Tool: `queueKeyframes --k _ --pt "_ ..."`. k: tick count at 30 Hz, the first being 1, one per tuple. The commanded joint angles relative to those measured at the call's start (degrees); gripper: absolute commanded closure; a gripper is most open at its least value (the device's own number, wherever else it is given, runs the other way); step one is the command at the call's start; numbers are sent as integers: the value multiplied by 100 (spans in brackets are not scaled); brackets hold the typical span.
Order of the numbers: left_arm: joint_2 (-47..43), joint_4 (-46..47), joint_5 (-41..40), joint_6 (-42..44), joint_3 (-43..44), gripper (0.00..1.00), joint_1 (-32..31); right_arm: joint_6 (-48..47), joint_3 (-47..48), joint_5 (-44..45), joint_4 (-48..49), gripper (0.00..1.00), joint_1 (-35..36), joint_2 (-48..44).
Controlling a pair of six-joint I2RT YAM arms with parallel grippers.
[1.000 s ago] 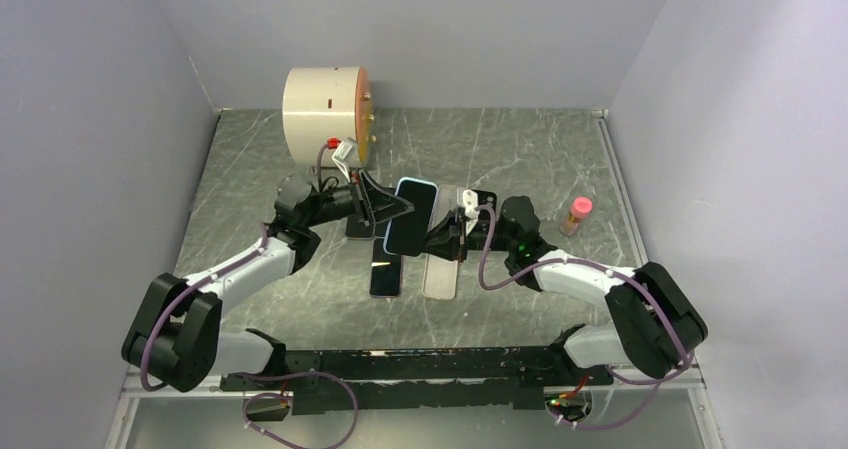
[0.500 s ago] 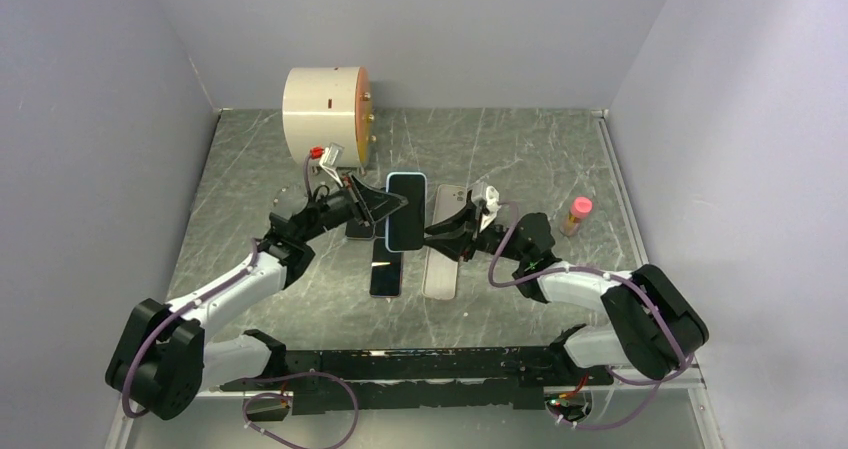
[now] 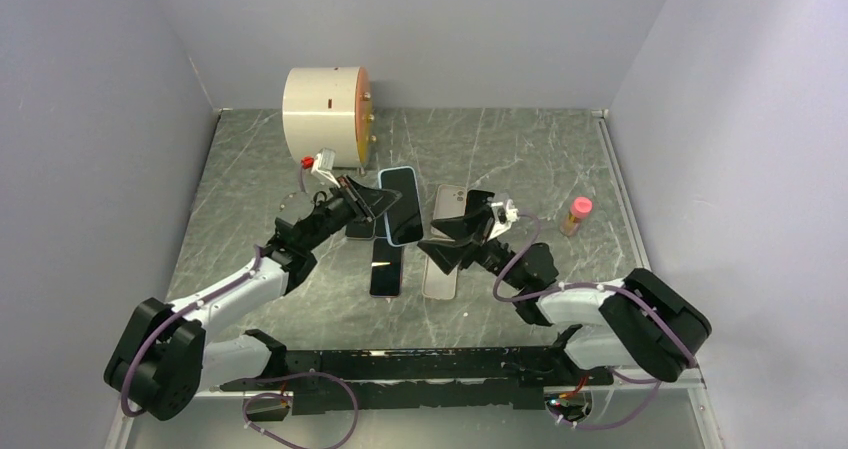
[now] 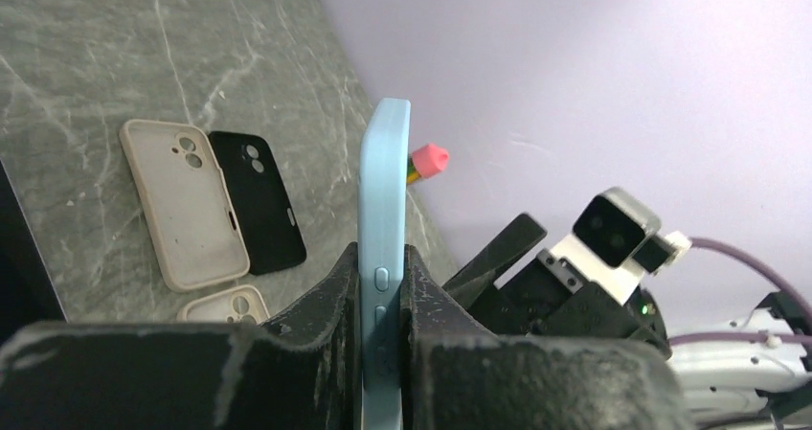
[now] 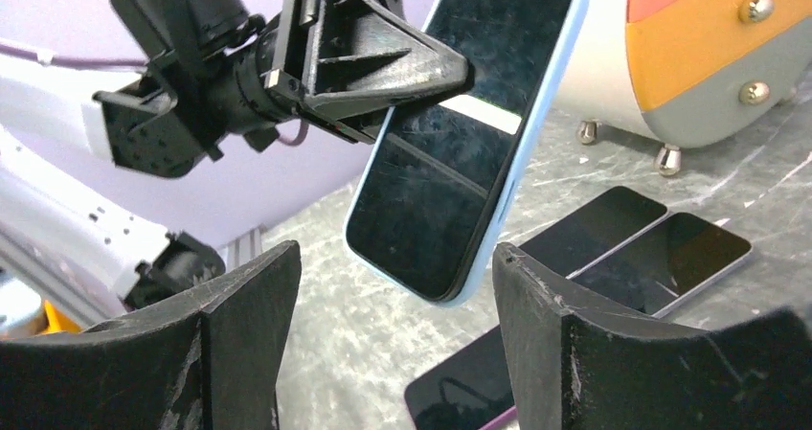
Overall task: Take the phone out of the phone case
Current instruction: Remove the phone case from the phone.
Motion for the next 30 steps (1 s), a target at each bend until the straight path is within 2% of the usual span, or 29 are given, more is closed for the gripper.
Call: queueKeyframes --k 1,7,10,15,30 --pt "-266 779 -489 -374 101 98 -11 576 -163 1147 1064 24 262 368" --pt "-384 1001 -664 -573 99 98 -14 1018 -14 1215 1856 23 506 1099" --pt "-384 1215 -656 -693 94 98 -14 1109 167 1158 1872 23 576 1275" --pt "-201 1724 -633 -968 23 98 -23 1092 446 1111 1873 23 688 1248" --pt "-3 2329 -722 -1198 -181 97 -108 1033 897 1028 1872 23 764 887"
